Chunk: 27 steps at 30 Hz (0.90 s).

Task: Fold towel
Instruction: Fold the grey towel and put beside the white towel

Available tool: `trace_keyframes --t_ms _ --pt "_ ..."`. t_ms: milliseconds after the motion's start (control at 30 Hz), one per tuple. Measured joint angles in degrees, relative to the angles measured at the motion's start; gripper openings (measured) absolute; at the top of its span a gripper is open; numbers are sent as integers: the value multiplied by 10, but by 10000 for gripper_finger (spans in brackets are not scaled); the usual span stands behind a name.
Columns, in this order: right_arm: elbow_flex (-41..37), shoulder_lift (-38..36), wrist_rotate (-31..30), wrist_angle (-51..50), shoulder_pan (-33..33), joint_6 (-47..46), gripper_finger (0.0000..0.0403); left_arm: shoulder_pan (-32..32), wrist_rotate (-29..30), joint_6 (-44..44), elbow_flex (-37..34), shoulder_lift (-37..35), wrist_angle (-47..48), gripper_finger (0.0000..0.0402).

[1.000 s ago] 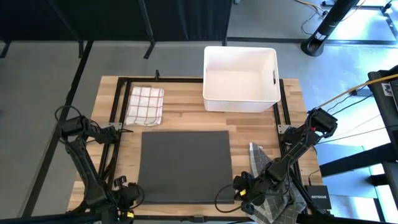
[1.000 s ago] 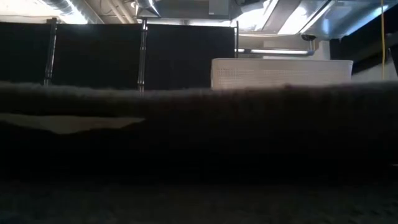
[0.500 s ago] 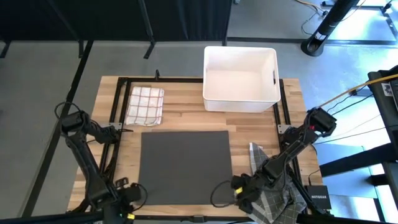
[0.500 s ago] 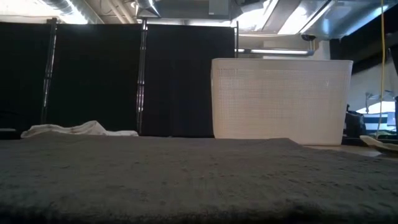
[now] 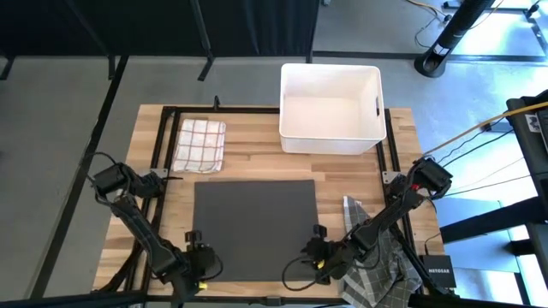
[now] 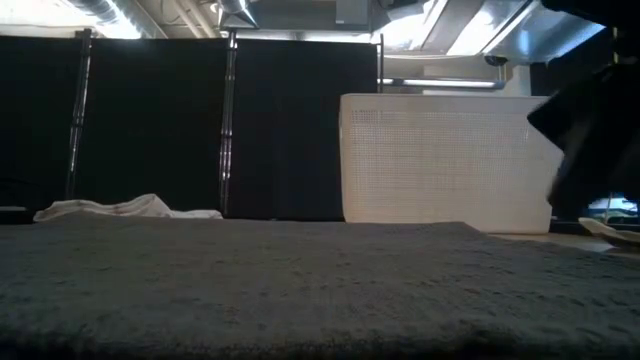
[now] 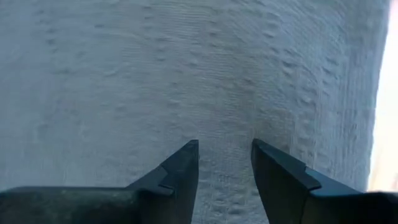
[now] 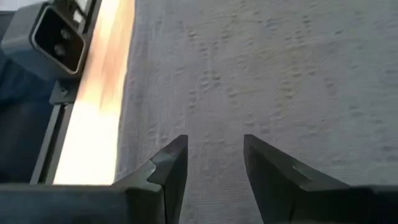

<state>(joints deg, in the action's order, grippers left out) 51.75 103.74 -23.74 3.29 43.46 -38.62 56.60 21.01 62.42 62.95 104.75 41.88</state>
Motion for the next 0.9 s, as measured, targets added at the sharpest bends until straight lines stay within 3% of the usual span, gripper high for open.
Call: trace_keyframes --t_ms 300,500,700,767,900 --pt "0 9 -6 1 -4 -16 159 -10 -1 -43 1 14 -16 148" --pt "0 9 5 -1 -17 -38 159 -17 -2 -37 1 15 -19 186" --pt "0 -3 19 -22 -38 -30 159 -47 -44 -74 35 -24 17 219" --pt "0 -15 18 -40 -50 -16 159 -60 -23 -92 45 -48 39 221" --pt "0 -48 18 -86 -86 15 163 -92 83 -134 47 -111 84 218"
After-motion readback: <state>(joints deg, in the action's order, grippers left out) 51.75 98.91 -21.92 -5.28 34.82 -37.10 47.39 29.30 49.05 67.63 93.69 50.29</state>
